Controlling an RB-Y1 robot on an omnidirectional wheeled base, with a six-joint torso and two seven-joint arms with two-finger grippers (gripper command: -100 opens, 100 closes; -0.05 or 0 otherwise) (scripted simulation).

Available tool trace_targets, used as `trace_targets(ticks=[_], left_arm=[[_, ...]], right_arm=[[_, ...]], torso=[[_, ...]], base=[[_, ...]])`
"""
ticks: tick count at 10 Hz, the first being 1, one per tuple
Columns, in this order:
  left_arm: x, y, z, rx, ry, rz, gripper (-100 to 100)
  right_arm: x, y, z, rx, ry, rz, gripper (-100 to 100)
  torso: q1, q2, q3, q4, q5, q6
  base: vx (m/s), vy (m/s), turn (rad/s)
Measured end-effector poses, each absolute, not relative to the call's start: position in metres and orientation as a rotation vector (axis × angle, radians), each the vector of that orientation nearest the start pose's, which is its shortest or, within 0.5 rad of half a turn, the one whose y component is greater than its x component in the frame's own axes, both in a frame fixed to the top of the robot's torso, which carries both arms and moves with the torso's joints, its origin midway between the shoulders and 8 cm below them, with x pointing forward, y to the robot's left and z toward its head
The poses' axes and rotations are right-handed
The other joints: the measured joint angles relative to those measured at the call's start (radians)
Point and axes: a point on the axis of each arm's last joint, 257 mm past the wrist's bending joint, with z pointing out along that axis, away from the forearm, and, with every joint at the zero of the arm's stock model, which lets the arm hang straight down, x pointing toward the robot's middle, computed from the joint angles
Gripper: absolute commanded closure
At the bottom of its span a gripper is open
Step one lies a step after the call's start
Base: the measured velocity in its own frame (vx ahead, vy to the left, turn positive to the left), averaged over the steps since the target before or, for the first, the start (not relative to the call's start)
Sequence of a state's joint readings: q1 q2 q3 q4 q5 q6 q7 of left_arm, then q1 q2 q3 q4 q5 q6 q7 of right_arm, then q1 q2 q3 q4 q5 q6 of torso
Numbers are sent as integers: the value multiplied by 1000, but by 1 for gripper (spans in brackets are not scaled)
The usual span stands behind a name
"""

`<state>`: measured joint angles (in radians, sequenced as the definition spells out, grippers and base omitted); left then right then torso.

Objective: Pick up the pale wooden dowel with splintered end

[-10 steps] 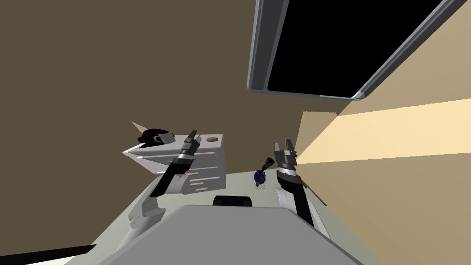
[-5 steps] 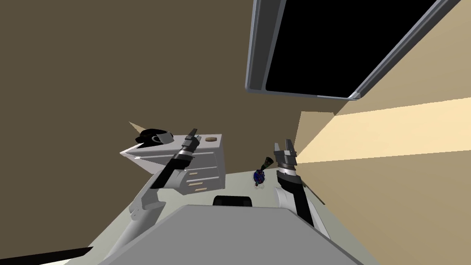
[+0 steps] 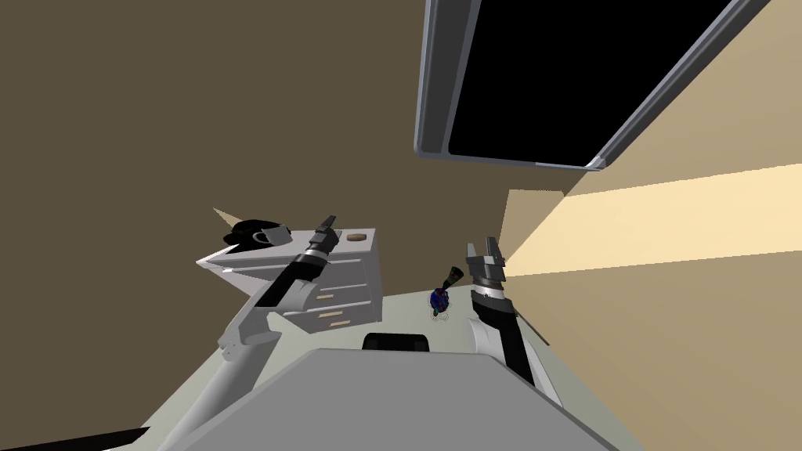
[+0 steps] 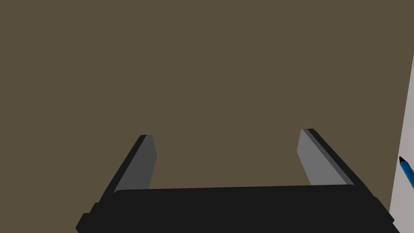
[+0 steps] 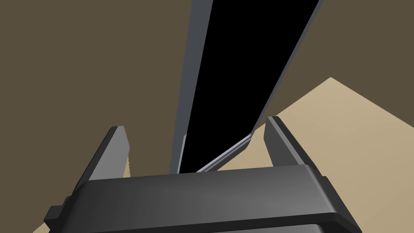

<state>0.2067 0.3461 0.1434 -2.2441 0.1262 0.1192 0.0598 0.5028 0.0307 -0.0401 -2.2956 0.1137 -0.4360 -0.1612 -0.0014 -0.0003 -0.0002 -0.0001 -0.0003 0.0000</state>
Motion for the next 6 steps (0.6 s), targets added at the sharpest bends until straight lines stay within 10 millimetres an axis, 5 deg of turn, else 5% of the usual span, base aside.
trace_targets(ticks=[6], left_arm=[[472,329,9,-874,1068,-1160,-100]], right_arm=[[351,-286,18,714,641,1321,0]], torso=[[0,0,0,0,0,0]], base=[[0,-20,-22]])
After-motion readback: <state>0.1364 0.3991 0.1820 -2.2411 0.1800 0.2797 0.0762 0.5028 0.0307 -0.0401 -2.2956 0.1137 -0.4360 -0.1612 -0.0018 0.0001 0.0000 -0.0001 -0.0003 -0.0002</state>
